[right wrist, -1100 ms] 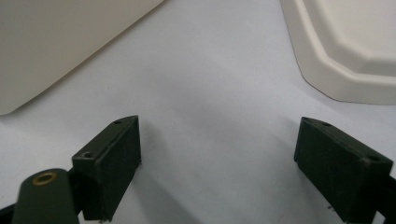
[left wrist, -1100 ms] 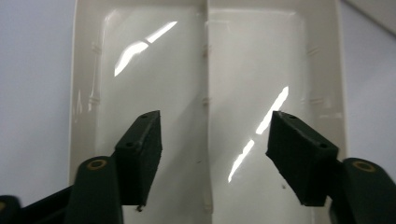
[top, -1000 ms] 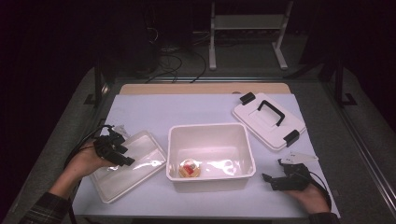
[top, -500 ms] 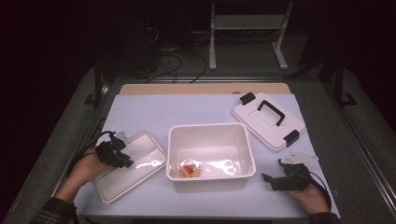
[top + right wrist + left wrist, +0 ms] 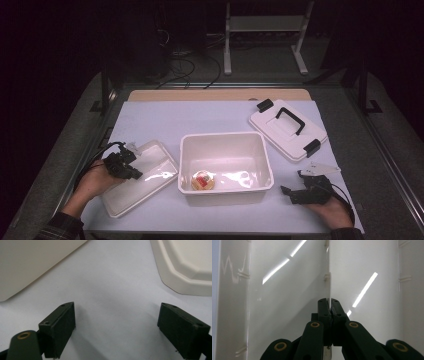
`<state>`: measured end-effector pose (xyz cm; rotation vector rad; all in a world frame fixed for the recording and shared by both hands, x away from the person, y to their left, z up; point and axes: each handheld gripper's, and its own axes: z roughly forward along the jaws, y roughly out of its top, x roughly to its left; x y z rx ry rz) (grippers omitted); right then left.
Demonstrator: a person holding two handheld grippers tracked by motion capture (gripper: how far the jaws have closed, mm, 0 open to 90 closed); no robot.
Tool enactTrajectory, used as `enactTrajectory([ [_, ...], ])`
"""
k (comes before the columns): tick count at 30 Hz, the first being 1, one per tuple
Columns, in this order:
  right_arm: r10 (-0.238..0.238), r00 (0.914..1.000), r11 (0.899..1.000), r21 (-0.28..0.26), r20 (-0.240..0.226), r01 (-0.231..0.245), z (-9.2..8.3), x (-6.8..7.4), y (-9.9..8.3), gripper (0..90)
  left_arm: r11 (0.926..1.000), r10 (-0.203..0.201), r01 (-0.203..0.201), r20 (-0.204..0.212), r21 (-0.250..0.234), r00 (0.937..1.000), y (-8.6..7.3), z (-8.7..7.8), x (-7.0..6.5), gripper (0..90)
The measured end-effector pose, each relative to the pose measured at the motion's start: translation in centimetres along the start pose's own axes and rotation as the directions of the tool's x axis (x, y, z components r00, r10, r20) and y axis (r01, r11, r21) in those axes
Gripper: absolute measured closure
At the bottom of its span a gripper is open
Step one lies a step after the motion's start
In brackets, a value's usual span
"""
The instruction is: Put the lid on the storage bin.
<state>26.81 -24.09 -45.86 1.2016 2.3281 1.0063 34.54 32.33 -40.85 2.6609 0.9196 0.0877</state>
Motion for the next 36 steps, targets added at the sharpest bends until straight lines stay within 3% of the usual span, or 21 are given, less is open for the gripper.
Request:
enactTrajectory([
  [5, 0.001, 1.0, 1.0, 0.001, 0.0, -0.001, 0.0, 0.0, 0.0, 14.1, 0.9997, 0.011, -0.012, 0.005, 0.02, 0.9999, 0.1, -0.5, 0.1, 88.7],
  [10, 0.001, 1.0, 1.0, 0.001, 0.0, -0.001, 0.0, 0.0, 0.0, 14.1, 0.9999, 0.011, -0.011, 0.019, 0.006, 0.9998, 0.3, -1.9, 0.2, 88.7],
  [17, 0.001, 1.0, 1.0, 0.0, 0.0, -0.001, 0.0, 0.0, 0.0, 14.1, 0.9996, 0.026, -0.025, 0.052, -0.01, 0.9983, 1.1, -4.5, 0.2, 88.7],
  [25, 0.0, 1.0, 1.0, 0.001, 0.0, 0.0, 0.0, 0.0, 0.0, 14.1, 0.998, 0.057, -0.056, 0.053, -0.03, 0.997, 2.2, -8.3, 0.1, 88.7],
  [36, 0.0, 1.0, 1.0, 0.001, 0.0, 0.0, 0.0, 0.0, 0.0, 14.1, 0.991, 0.123, -0.118, 0.078, -0.064, 0.9894, 4.5, -12.2, -1.0, 88.7],
])
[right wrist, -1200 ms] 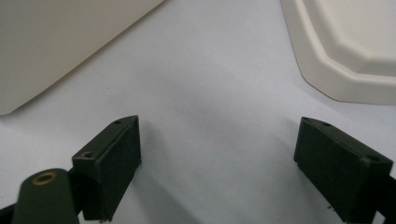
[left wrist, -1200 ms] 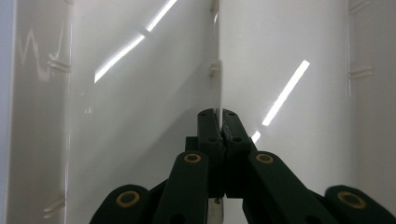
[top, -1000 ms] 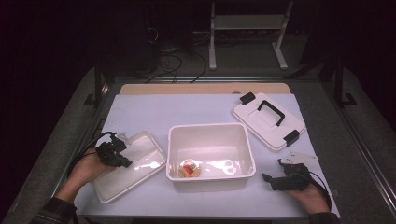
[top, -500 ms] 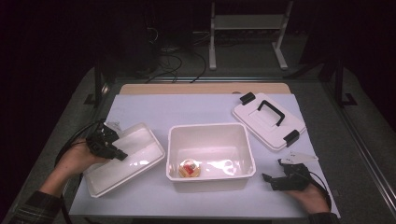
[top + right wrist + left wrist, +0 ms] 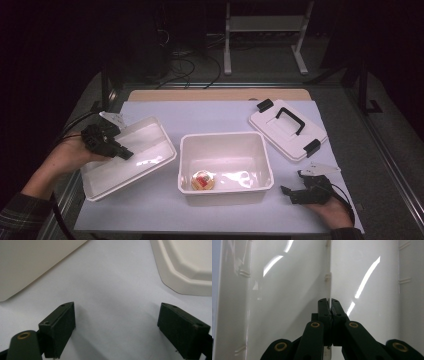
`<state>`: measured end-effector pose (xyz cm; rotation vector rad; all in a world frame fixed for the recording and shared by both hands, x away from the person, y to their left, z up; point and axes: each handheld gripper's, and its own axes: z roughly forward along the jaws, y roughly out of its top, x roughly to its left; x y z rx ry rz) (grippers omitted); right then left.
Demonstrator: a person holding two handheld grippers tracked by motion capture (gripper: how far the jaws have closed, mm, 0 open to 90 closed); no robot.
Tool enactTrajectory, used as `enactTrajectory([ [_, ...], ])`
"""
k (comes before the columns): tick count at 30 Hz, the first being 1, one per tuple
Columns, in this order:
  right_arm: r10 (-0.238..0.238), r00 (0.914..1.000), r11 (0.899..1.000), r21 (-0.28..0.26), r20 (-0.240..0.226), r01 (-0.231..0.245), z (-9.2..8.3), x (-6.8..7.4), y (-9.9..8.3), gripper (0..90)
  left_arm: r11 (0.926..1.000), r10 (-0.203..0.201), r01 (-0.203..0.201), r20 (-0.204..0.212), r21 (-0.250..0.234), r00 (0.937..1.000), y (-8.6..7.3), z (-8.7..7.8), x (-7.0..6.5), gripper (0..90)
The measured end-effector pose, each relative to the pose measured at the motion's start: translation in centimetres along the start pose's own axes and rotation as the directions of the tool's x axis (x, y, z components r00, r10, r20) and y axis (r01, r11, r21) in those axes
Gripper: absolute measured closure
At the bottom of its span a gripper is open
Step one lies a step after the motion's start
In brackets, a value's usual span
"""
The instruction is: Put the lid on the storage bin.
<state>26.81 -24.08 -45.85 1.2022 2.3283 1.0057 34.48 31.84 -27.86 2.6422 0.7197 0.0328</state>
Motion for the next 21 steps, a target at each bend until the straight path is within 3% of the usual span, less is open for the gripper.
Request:
enactTrajectory([
  [10, -0.001, 1.0, 1.0, 0.001, 0.0, 0.001, 0.0, 0.0, 0.0, 14.2, 0.9958, 0.089, -0.089, 0.026, -0.021, 0.9957, 3.5, -1.1, -2.1, 88.7],
  [21, -0.001, 1.0, 1.0, 0.001, 0.0, 0.001, 0.0, 0.0, 0.0, 14.1, 0.9768, 0.213, -0.211, 0.067, -0.033, 0.9747, 8.5, 0.5, -4.4, 88.7],
])
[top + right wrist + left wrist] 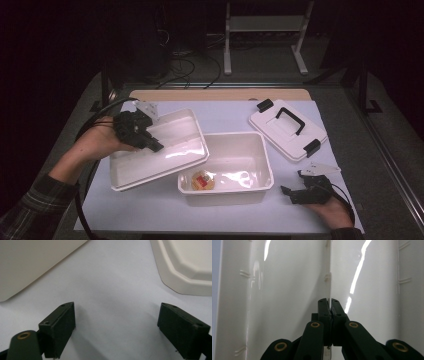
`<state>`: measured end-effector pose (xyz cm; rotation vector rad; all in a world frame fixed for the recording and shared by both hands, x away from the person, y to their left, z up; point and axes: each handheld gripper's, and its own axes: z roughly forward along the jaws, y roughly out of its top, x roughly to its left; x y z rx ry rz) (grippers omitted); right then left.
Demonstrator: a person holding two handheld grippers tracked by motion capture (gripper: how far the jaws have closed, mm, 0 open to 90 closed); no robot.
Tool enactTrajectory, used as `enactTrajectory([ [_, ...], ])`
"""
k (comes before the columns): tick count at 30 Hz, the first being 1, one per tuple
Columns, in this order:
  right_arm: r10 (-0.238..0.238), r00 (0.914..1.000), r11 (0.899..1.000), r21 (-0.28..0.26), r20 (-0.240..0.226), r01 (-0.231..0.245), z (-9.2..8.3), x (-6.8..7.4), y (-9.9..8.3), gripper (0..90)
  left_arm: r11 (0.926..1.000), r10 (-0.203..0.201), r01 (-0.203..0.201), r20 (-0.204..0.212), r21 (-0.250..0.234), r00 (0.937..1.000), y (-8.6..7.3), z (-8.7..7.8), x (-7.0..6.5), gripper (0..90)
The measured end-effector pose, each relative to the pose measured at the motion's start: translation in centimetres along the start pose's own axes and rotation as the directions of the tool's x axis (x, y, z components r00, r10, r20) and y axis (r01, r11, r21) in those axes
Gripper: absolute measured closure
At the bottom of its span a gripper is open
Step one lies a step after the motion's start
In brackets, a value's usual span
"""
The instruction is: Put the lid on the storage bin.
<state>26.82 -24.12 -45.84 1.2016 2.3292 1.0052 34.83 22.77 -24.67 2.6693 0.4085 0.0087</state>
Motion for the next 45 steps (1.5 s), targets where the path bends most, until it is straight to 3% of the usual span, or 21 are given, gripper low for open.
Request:
enactTrajectory([
  [10, -0.001, 1.0, 1.0, -0.002, -0.001, 0.001, 0.0, 0.0, 0.0, 14.1, 0.9958, 0.09, -0.09, 0.038, 0.012, 0.9952, 4.0, 2.0, -1.1, 88.7],
  [22, 0.001, 1.0, 1.0, -0.001, -0.001, -0.001, 0.0, 0.0, 0.0, 14.1, 0.9836, 0.175, -0.178, 0.075, 0.031, 0.9817, 8.4, 5.1, -2.2, 88.7],
  [36, 0.0, 1.0, 1.0, -0.001, 0.0, 0.0, 0.0, 0.0, 0.0, 14.1, 0.9729, 0.222, -0.228, 0.107, 0.041, 0.9691, 11.0, 7.7, -3.1, 88.7],
  [45, 0.004, 1.0, 1.0, -0.002, -0.003, -0.004, 0.0, 0.0, 0.0, 14.1, 0.9705, 0.229, -0.235, 0.113, 0.051, 0.9669, 12.1, 9.4, -3.2, 88.7],
])
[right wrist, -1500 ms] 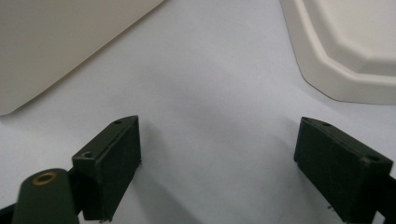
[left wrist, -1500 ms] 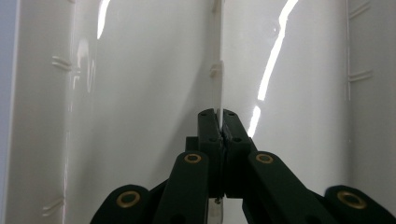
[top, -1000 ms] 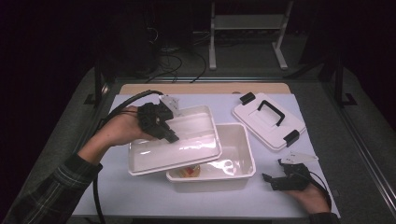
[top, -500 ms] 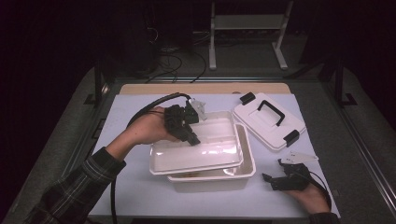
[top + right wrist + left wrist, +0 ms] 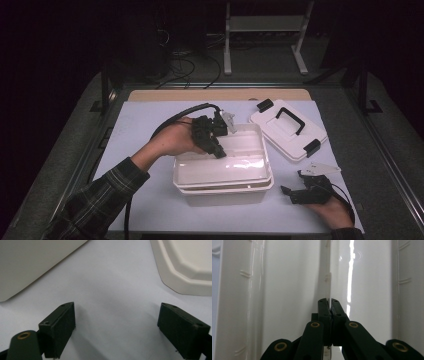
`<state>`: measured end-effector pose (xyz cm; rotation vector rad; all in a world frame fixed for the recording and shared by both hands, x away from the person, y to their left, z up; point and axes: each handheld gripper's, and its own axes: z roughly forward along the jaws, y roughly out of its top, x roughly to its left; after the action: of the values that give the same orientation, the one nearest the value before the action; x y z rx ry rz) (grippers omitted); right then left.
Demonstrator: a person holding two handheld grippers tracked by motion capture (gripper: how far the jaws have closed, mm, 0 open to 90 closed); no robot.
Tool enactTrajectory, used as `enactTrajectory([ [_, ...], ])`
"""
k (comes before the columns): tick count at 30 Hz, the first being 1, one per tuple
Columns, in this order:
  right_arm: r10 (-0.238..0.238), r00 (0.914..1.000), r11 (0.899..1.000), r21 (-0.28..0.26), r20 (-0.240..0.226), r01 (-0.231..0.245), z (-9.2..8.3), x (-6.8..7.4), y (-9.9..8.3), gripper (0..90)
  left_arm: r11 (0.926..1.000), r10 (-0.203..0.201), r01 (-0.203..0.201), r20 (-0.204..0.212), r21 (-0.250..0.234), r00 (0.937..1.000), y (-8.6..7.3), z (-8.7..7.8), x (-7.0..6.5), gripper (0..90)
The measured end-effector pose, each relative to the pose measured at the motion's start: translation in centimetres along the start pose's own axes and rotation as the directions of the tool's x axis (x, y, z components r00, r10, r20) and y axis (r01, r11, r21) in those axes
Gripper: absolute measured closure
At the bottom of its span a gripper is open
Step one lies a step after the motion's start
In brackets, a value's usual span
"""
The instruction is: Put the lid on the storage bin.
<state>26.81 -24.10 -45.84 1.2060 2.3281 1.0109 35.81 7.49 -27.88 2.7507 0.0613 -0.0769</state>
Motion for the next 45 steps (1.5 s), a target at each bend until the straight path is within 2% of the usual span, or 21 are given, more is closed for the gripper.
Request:
enactTrajectory([
  [6, 0.0, 1.0, 1.0, 0.0, 0.0, 0.0, 0.0, 0.0, 0.0, 14.1, 0.9999, -0.004, 0.004, 0.015, 0.012, 0.9999, 0.1, 1.1, 0.2, 88.7],
  [8, 0.001, 1.0, 1.0, 0.0, -0.001, -0.001, 0.0, 0.0, 0.0, 14.1, 1.0, -0.009, 0.009, 0.019, 0.002, 0.9998, 0.0, 1.2, 0.3, 88.7],
  [19, 0.002, 1.0, 1.0, 0.001, -0.001, -0.002, 0.0, 0.0, 0.0, 14.1, 0.9998, -0.013, 0.013, 0.01, 0.012, 0.9999, 0.0, 2.1, 0.4, 88.7],
  [26, 0.002, 1.0, 1.0, 0.001, -0.001, -0.002, 0.0, 0.0, 0.0, 14.1, 0.9997, -0.021, 0.021, 0.024, 0.016, 0.9995, -0.1, 2.8, 0.7, 88.7],
  [35, 0.001, 1.0, 1.0, 0.001, 0.0, -0.001, 0.0, 0.0, 0.0, 14.1, 0.9995, -0.026, 0.026, 0.018, 0.021, 0.9995, -0.1, 3.0, 0.6, 88.4],
  [36, 0.002, 1.0, 1.0, 0.001, 0.0, -0.002, 0.0, 0.0, 0.0, 14.1, 0.9995, -0.023, 0.023, 0.02, 0.024, 0.9995, -0.1, 2.9, 0.7, 87.0],
  [42, 0.001, 1.0, 1.0, 0.001, 0.0, -0.001, 0.0, 0.0, 0.0, 14.1, 0.9996, -0.027, 0.027, -0.015, -0.013, 0.9995, -0.8, 1.4, 0.5, 57.9],
  [45, -0.003, 1.0, 1.0, 0.0, 0.003, 0.003, 0.0, 0.0, 0.0, 14.1, 0.998, -0.052, 0.051, -0.019, -0.039, 0.9985, -1.7, 0.2, 0.4, 47.8],
])
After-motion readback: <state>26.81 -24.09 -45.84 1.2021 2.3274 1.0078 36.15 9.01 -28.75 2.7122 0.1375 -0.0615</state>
